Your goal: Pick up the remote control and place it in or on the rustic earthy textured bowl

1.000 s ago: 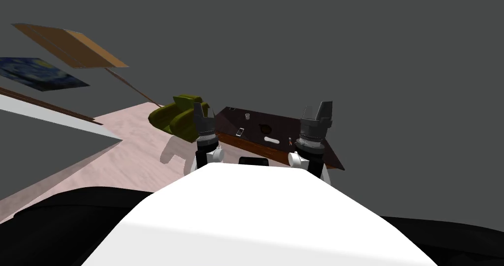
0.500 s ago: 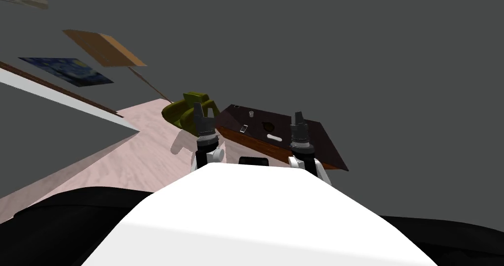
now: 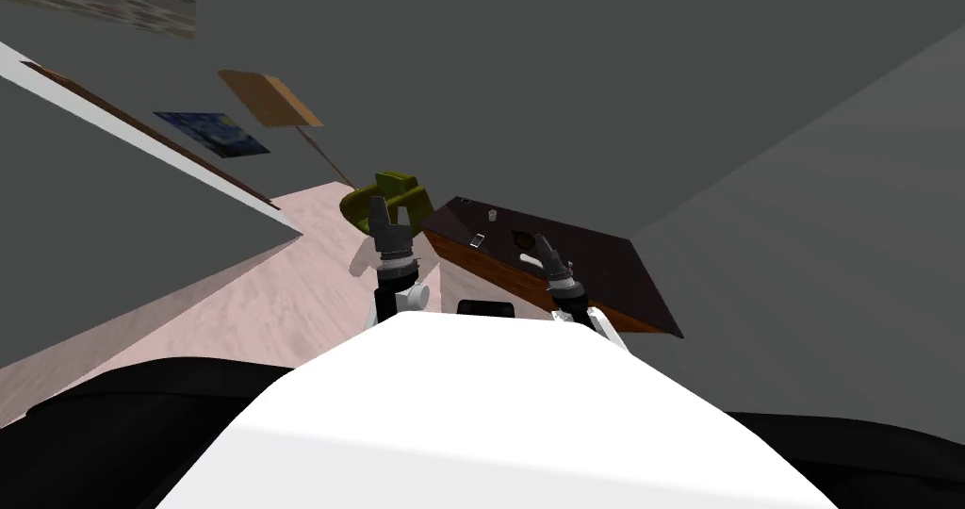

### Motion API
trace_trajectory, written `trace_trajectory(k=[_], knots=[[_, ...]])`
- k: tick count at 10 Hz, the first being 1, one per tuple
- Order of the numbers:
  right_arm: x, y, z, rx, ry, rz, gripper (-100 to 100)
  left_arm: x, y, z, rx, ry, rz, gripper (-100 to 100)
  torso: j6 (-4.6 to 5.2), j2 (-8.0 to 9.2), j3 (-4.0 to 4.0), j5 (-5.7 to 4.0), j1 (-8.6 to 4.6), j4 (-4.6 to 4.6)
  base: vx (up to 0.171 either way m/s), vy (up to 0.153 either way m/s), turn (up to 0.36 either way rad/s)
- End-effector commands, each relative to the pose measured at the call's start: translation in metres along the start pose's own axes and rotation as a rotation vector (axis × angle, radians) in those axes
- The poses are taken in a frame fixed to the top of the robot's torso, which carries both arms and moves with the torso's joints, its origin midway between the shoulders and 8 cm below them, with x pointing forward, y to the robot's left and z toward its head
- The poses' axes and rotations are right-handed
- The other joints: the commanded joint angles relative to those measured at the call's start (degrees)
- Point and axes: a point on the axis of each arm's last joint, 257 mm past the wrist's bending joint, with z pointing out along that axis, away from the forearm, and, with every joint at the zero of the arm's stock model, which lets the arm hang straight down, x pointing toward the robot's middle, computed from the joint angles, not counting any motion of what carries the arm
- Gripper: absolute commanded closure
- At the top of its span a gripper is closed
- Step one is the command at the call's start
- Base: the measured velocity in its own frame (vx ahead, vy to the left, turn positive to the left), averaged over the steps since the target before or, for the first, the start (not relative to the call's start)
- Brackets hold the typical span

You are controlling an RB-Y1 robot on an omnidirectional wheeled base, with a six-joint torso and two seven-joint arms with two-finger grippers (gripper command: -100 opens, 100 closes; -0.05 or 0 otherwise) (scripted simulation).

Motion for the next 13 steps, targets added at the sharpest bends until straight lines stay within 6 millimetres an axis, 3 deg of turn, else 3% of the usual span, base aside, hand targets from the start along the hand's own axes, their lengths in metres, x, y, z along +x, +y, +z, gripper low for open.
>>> trace_trajectory(k=[1,2,3,4,5,7,9,10,11,12,13], knots=[[0.011,-0.011,-0.007,0.028,0.046,-0.017,-100,0.000,0.000,0.000,0.000,0.000,0.000,0,0.00,0.00,0.00,0.00,0.00,0.00,-0.064,0.038,0.063],[0.033,-0.031,-0.022,0.077,0.119,-0.040,-100,0.000,0.000,0.000,0.000,0.000,0.000,0,0.05,-0.09,-0.04,0.00,-0.03,-0.01,-0.054,0.037,0.149],[0.033,-0.031,-0.022,0.077,0.121,-0.041,-100,0.000,0.000,0.000,0.000,0.000,0.000,0,0.01,-0.14,-0.08,0.00,-0.04,-0.03,-0.041,0.025,0.109],[0.053,-0.049,-0.039,0.123,0.197,-0.067,-100,0.000,0.000,0.000,0.000,0.000,0.000,0,0.04,-0.19,-0.11,-0.01,-0.10,-0.03,-0.037,0.033,0.268],[0.054,-0.052,-0.041,0.128,0.200,-0.066,-100,0.000,0.000,0.000,0.000,0.000,0.000,0,0.00,-0.22,-0.12,-0.01,-0.08,-0.04,-0.027,0.020,0.103],[0.091,-0.085,-0.081,0.214,0.347,-0.116,-100,0.000,0.000,0.000,0.000,0.000,0.000,0,0.03,-0.26,-0.15,-0.02,-0.11,-0.06,-0.023,0.031,0.264],[0.094,-0.094,-0.089,0.233,0.365,-0.119,-100,0.000,0.000,0.000,0.000,0.000,0.000,0,0.03,-0.33,-0.18,-0.02,-0.14,-0.06,-0.007,0.013,0.090],[0.111,-0.112,-0.116,0.278,0.446,-0.146,-100,0.000,0.000,0.000,0.000,0.000,0.000,0,0.06,-0.35,-0.20,-0.03,-0.18,-0.07,0.003,0.017,0.310],[0.112,-0.115,-0.118,0.285,0.450,-0.146,-100,0.000,0.000,0.000,0.000,0.000,0.000,0,0.01,-0.37,-0.21,-0.03,-0.18,-0.07,0.004,0.005,0.129],[0.126,-0.130,-0.146,0.325,0.528,-0.172,-100,0.000,0.000,0.000,0.000,0.000,0.000,0,0.06,-0.38,-0.21,-0.03,-0.19,-0.07,0.009,0.016,0.267],[0.127,-0.135,-0.151,0.338,0.536,-0.172,-100,0.000,0.000,0.000,0.000,0.000,0.000,0,0.01,-0.40,-0.22,-0.03,-0.17,-0.08,0.010,0.008,0.126]])
